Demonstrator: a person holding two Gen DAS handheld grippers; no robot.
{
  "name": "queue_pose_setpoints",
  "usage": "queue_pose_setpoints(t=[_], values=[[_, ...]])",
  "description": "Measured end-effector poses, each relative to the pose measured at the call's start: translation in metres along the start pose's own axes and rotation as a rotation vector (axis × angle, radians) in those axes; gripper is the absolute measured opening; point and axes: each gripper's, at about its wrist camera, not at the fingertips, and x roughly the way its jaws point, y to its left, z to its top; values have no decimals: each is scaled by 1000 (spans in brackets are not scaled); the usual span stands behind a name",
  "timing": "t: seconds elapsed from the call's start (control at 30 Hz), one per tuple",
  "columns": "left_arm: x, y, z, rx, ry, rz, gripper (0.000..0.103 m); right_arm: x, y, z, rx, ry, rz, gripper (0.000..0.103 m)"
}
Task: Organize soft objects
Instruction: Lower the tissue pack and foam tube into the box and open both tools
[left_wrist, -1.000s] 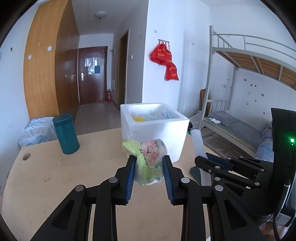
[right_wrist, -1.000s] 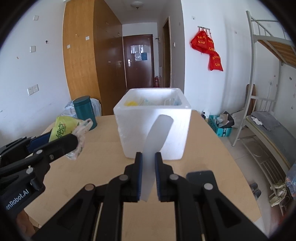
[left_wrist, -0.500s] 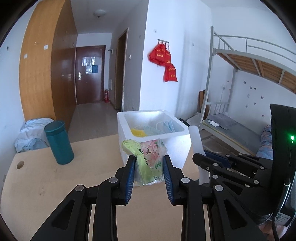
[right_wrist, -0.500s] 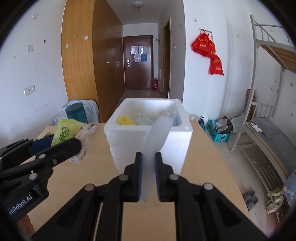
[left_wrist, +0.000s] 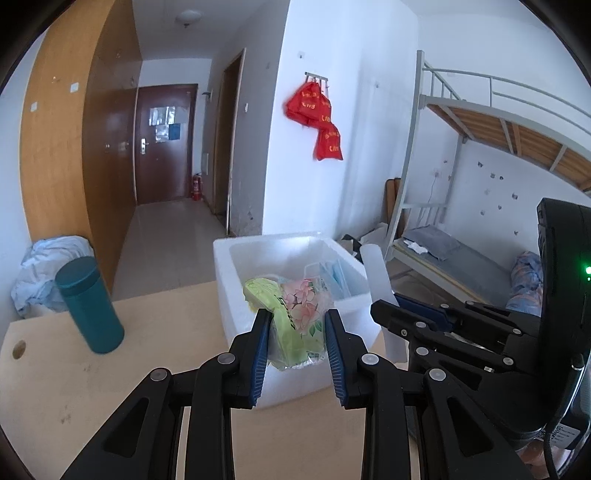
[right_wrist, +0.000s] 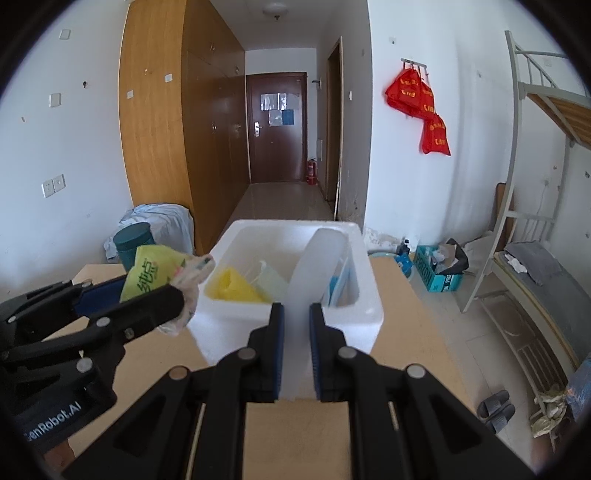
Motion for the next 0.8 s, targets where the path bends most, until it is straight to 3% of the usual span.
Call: queue_pose_setpoints(t=[0.43, 0.8], values=[[39, 3, 25, 11, 1, -18, 31, 47, -20, 23, 4, 21, 1, 16], [71, 14, 28, -7, 33, -24, 31, 60, -27, 26, 5, 31, 8, 16]])
